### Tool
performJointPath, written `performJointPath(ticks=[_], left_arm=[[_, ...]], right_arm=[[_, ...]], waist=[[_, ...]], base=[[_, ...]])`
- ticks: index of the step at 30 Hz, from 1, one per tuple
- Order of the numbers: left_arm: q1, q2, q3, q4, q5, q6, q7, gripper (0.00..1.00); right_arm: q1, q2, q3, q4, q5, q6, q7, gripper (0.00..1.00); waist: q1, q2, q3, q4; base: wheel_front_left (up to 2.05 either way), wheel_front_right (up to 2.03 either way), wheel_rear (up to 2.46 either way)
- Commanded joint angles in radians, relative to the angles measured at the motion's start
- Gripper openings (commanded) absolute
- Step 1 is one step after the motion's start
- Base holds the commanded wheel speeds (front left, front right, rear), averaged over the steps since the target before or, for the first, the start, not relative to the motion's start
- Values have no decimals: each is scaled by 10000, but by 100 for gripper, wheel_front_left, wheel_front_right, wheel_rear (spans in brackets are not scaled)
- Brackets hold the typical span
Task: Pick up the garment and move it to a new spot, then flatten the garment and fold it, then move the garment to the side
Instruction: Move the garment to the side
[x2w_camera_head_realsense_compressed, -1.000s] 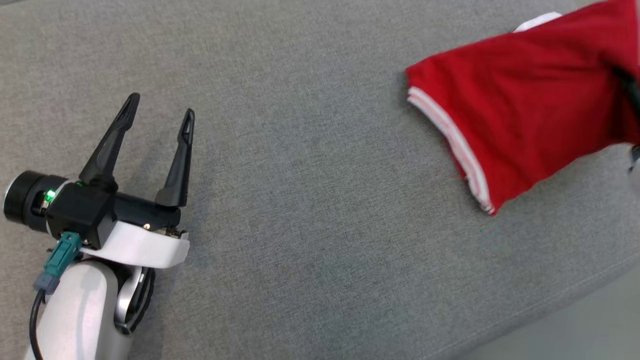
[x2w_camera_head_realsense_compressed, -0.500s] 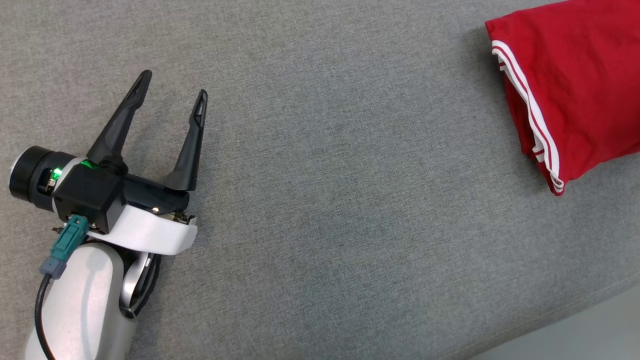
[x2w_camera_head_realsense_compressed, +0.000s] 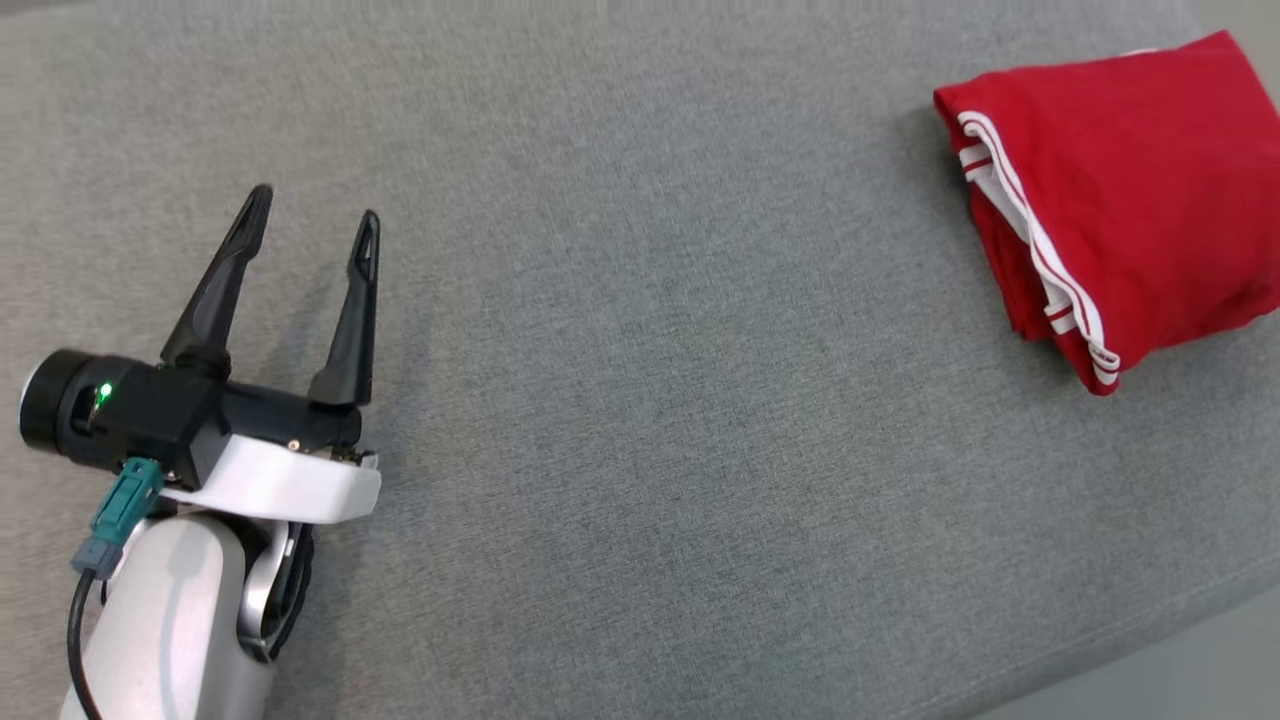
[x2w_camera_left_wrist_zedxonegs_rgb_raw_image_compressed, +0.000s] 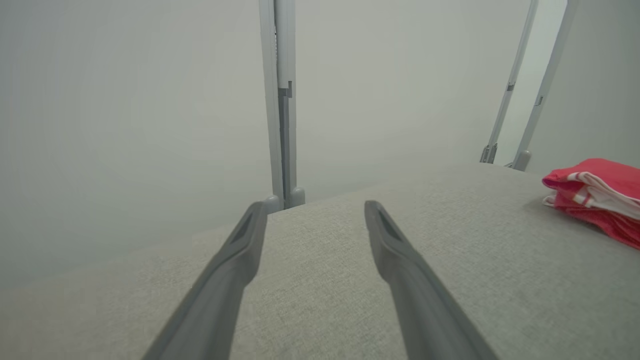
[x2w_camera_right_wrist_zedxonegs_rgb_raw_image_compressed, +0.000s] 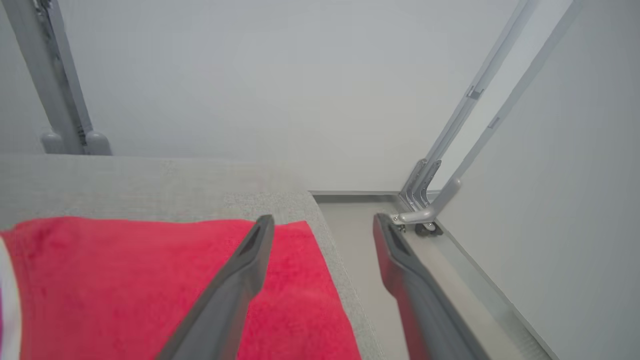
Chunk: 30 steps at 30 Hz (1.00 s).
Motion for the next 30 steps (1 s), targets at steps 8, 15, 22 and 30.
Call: performJointPath(ticks=[8, 15, 22, 30], left_arm=[[975, -293, 433, 217, -432, 525, -345, 100], [1717, -415, 572, 349, -598, 760, -482, 100], [2358, -434, 678, 463, -726, 847, -550, 100], [3263, -386, 782, 569, -888, 955, -592, 100]], right_arm=[[2472, 1375, -1893, -3153, -1314, -2, -39, 100], [4165, 2643, -2176, -5392, -2049, -2, 333, 100], [5406, 3543, -2125, -6837, -2476, -2, 957, 100], [6627, 4044, -1838, -7435, -2897, -2, 1513, 100]], waist=[[0, 0, -1471, 826], [0, 0, -2301, 1545], [0, 0, -3038, 1976], [0, 0, -3892, 2270]], base=[[0, 0, 0], [0, 0, 0], [0, 0, 0], [0, 0, 0]])
